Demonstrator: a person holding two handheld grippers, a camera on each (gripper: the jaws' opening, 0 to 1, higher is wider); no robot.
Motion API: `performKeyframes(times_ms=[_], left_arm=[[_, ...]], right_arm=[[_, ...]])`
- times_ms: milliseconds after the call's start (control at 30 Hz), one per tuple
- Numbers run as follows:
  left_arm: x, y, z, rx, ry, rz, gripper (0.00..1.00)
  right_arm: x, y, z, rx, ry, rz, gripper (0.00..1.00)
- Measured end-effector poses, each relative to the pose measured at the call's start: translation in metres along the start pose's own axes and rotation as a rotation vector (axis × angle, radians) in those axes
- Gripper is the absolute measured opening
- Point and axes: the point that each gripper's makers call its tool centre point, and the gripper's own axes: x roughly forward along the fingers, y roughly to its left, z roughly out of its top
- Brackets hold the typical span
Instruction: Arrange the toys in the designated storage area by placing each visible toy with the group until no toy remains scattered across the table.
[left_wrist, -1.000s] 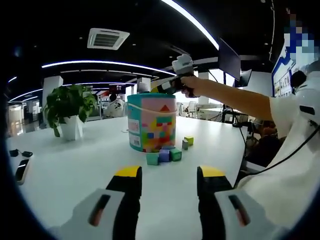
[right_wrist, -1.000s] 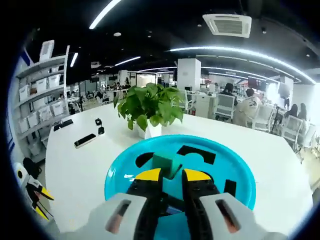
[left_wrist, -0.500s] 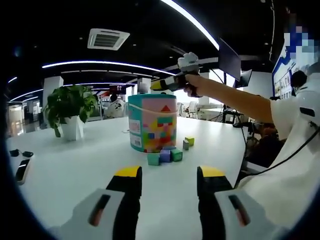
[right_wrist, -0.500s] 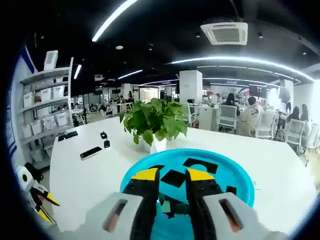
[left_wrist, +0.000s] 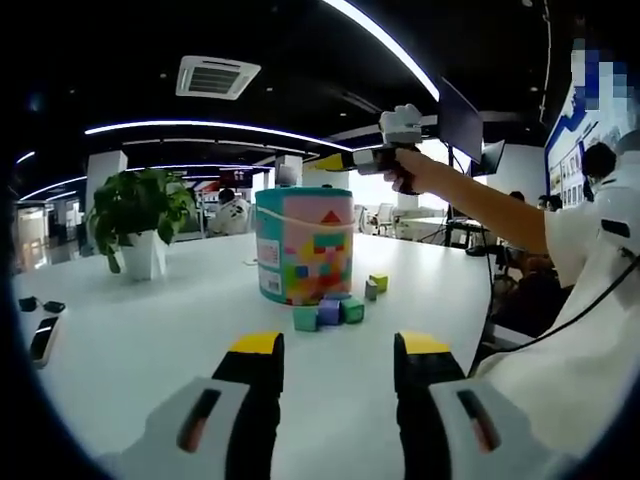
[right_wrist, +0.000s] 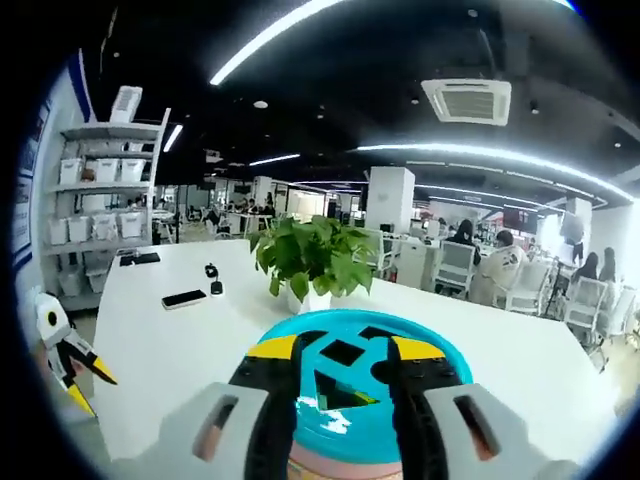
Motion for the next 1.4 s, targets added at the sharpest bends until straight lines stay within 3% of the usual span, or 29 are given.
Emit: performKeyframes(times_ms=[200, 500, 1000, 1400], left_arm=[[-0.001, 0.0, 0.002, 0.003, -0.004, 0.002, 0.45], [0.0, -0.001, 0.001, 0.008, 0.002, -0.001, 0.45], [0.001, -0.002, 0.001, 0.009, 0.005, 0.0, 0.45], [0.0, -0.002, 0.005, 0.006, -0.015, 0.0, 0.45]], right_arm=[[-0.021, 0.005, 0.0, -0.06, -0.027, -0.012, 0.35], [-0.039, 0.0, 0.003, 0.048, -0.087, 0.002, 0.39], [-0.065, -0.003, -0.014, 0.042, -0.101, 0.003, 0.37], [-0.088, 0.012, -0.04, 0.015, -0.109, 0.071, 0.34]])
